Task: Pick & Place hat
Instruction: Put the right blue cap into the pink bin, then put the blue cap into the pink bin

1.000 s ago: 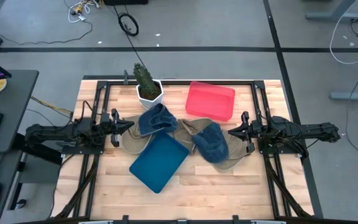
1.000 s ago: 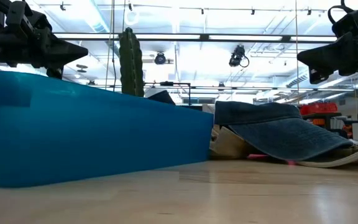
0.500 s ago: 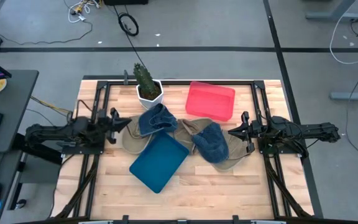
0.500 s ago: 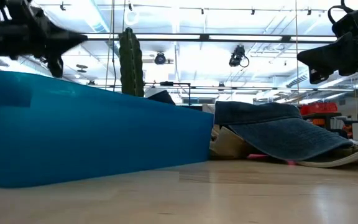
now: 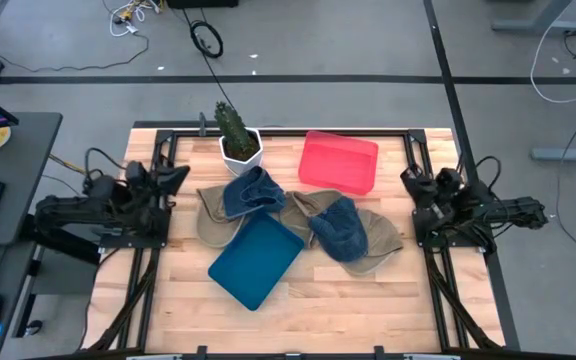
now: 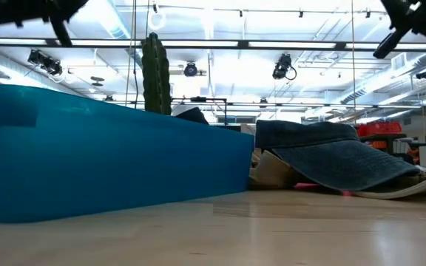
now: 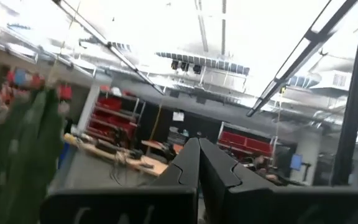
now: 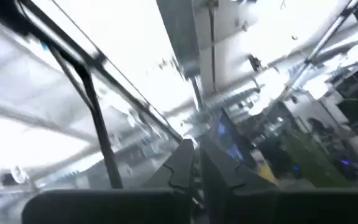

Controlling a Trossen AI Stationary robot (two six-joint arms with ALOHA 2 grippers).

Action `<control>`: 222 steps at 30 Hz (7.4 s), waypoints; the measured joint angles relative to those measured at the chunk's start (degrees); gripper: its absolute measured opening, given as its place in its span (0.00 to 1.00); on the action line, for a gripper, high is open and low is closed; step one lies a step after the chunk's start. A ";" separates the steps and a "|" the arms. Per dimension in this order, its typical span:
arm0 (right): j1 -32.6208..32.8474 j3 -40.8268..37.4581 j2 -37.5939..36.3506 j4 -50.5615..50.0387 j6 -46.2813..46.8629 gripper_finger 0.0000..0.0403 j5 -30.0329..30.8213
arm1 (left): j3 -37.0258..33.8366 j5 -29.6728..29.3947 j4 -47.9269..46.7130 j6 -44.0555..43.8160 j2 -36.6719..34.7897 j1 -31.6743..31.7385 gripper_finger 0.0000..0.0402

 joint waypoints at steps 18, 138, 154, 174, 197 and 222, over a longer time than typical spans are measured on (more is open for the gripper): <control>0.00 37.43 26.83 -33.85 -4.36 0.08 3.83 | 35.15 -2.28 -27.49 7.55 23.76 0.00 0.01; -29.24 83.58 72.87 -96.98 -33.56 0.00 4.92 | 45.78 -7.63 -42.88 2.92 38.67 0.02 0.01; -42.15 83.58 89.81 -95.49 -38.47 0.00 -8.48 | 45.78 -7.61 -42.88 2.87 38.67 0.02 0.01; -46.09 83.58 96.76 -98.62 -34.18 0.00 -12.94 | 45.78 -7.59 -42.90 1.37 38.67 0.02 0.01; -46.62 71.56 96.76 -87.16 -32.02 0.01 -16.56 | 45.78 -7.61 -42.92 1.50 38.66 0.02 0.01; -36.96 71.80 77.99 -88.19 -31.03 0.65 -25.79 | 45.80 -7.62 -43.01 3.59 38.65 0.03 0.01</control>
